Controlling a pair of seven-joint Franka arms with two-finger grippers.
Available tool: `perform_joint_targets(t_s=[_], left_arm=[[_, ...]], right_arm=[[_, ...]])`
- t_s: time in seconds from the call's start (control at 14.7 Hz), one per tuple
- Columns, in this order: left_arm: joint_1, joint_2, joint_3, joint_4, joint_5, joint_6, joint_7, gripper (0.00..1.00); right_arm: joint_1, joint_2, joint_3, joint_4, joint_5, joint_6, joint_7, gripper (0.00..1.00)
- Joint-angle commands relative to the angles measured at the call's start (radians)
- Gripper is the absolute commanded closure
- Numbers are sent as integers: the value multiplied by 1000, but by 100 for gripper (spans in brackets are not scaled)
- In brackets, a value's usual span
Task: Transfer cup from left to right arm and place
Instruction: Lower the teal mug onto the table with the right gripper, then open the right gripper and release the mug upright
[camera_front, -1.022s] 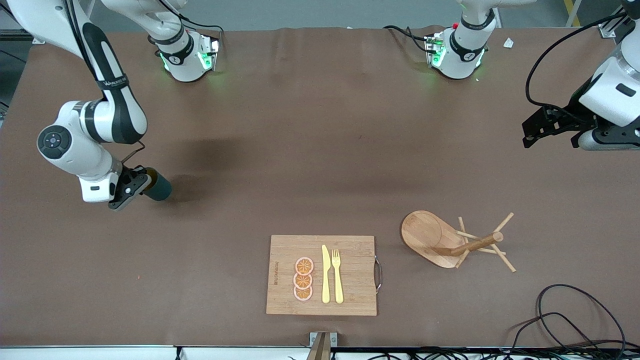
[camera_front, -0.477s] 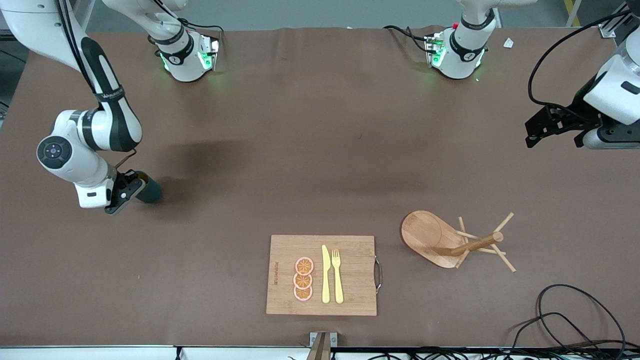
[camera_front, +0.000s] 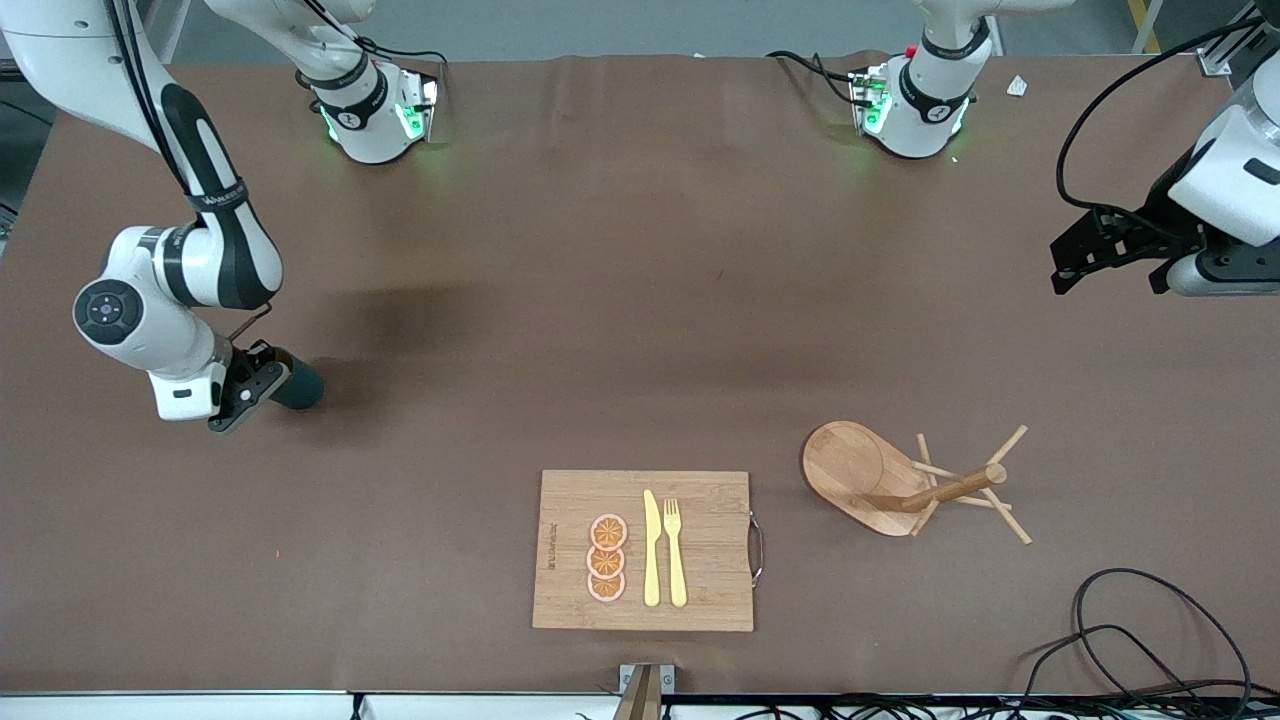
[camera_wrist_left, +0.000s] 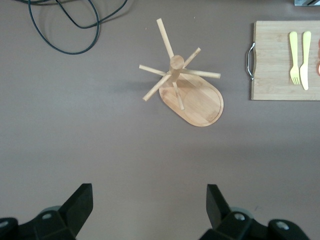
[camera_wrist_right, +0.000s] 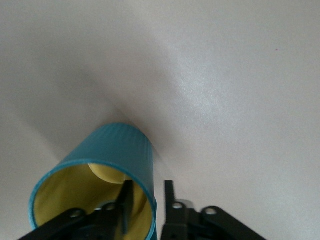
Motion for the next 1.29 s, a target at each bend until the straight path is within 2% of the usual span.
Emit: perform_joint_targets(t_s=[0.0, 0.27, 0.54, 0.68, 1.09, 1.23], left_arm=[[4, -9, 5, -1, -20, -32, 16, 0], [0, -6, 10, -1, -15, -32, 14, 0], [3, 3, 5, -2, -21, -44, 16, 0], [0, 3, 5, 1, -21, -55, 16, 0], [-3, 3, 1, 13, -34, -50, 2, 0], [0, 3, 4, 24, -26, -52, 14, 0]], right_arm=[[-31, 5, 20, 12, -18, -13, 7, 0], [-32, -23, 21, 15, 28, -64, 36, 0], [-40, -70, 18, 145, 156, -317, 84, 0], [-43, -96, 18, 193, 164, -405, 185, 0], [-37, -222, 23, 215, 164, -511, 611, 0], [-35, -221, 25, 300, 164, -626, 696, 0]])
